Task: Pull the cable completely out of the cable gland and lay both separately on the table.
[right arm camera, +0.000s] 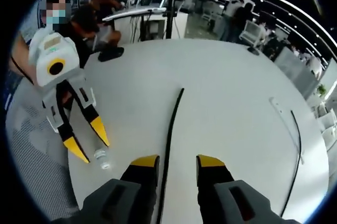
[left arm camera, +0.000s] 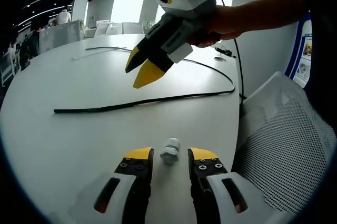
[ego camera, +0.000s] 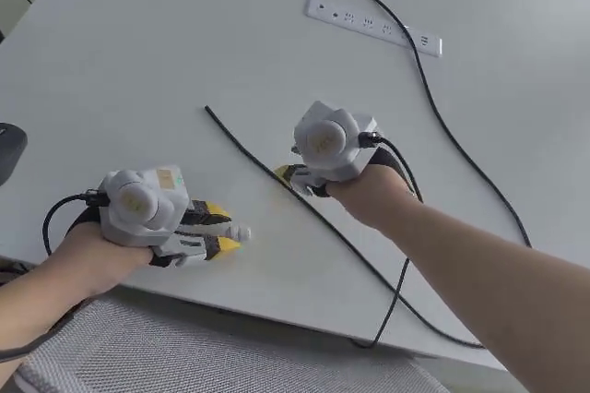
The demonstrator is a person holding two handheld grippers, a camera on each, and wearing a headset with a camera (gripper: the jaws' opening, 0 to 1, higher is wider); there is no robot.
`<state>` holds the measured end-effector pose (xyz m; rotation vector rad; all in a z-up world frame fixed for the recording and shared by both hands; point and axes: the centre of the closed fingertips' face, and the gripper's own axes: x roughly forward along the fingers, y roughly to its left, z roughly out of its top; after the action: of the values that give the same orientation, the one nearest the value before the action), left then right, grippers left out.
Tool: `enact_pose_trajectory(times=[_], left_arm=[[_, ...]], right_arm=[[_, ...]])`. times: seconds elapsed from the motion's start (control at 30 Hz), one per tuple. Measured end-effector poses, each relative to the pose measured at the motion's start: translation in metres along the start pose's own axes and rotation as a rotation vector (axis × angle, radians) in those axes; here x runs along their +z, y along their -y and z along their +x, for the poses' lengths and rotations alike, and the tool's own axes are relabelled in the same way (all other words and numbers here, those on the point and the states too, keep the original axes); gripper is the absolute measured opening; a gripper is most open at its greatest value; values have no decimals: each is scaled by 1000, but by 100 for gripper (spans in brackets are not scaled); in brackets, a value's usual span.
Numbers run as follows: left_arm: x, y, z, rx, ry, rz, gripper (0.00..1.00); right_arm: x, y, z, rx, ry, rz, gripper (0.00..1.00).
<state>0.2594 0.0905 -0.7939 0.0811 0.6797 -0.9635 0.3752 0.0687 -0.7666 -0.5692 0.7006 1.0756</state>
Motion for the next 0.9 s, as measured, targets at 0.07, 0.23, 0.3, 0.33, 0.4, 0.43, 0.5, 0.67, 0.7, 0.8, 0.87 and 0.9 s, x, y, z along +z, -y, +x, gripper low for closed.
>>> enact_pose_trajectory(times=[0.07, 0.23, 0.3, 0.33, 0.4, 0.43, 0.5, 0.67, 0.7, 0.8, 0.87, 0.9], left_arm=[[4, 2, -4, 1, 2, -11, 29], [9, 4, -12, 11, 9, -25, 36], [10, 2, -16, 22, 8, -33, 39], [12, 2, -20, 25, 17, -41, 41], [16, 2, -24, 28, 29, -47, 45], [18, 4, -28, 30, 38, -48, 46], [23, 6, -35, 30, 56, -57, 49], [34, 3, -55, 55, 98, -91, 54], [36, 2, -58, 62, 106, -93, 55], [43, 0, -70, 83, 120, -107, 57], [48, -1, -77, 97, 134, -108, 58], [50, -2, -80, 102, 138, -111, 60]], right_arm=[[3, 0, -13, -8, 23, 5, 27], [5, -8, -34, -11, 56, 0, 32], [13, -12, -44, -5, 108, 44, 35], [15, -13, -51, -9, 123, 54, 36], [20, -14, -63, -17, 164, 77, 39], [22, -15, -67, -16, 184, 90, 40], [25, -15, -79, -21, 219, 128, 45], [30, -15, -107, -25, 299, 198, 54], [29, -16, -115, -29, 311, 207, 54], [24, -13, -131, -53, 334, 239, 57], [20, -13, -143, -67, 355, 258, 58], [18, -14, -150, -71, 367, 272, 59]])
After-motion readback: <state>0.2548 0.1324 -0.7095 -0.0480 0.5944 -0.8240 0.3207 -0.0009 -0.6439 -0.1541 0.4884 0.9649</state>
